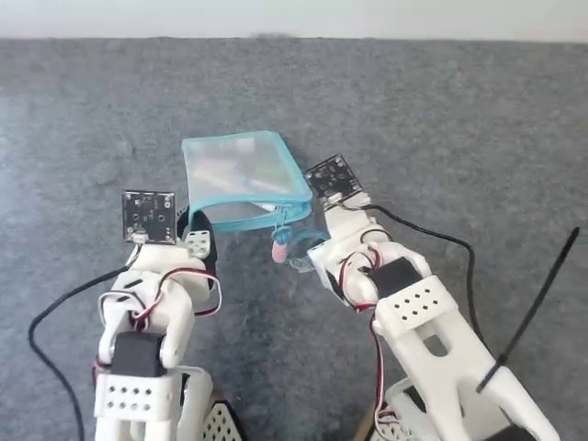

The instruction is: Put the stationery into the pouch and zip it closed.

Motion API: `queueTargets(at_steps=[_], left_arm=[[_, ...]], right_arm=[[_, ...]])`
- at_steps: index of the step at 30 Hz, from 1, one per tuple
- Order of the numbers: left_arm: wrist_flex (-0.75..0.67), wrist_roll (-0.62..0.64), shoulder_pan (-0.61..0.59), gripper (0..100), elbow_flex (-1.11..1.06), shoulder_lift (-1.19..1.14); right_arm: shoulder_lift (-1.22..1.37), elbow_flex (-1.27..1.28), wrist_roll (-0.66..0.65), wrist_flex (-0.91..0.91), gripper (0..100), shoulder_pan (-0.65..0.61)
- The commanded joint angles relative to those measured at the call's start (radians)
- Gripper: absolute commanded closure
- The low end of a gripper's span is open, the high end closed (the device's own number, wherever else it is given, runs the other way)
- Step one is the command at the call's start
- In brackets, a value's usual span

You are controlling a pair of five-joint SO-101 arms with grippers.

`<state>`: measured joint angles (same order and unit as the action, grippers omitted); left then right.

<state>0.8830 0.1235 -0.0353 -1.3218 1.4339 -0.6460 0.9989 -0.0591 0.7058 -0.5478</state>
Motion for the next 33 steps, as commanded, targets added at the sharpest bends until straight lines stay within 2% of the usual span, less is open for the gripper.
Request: queueTargets(at_steps=[1,11,18,22,27,33], left_arm=[[-0.115,-0.011,0.017,99,-0.048,0.037],[-0.115,-0.012,0.018,99,-0.059,0.034],[-0.120,-0.049,0.020,99,-0.082,0.037],[-0.118,-0.052,0.020,99,-0.082,0.035],[-0.118,-0.052,0.020,99,-0.082,0.035],[-0.117,-0.052,0.020,99,-0.082,0.035]], right_arm=[[-0.050,-0.009,0.000,-0.038,76.0,-0.012],[-0.054,-0.008,-0.143,-0.177,76.0,-0.016],[-0.120,-0.008,-0.479,-0.150,76.2,-0.030],[-0.156,-0.008,-0.626,-0.151,76.4,-0.051],[-0.154,-0.006,-0.741,-0.154,76.4,-0.120],[-0.148,-0.008,-0.818,-0.148,76.4,-0.128]])
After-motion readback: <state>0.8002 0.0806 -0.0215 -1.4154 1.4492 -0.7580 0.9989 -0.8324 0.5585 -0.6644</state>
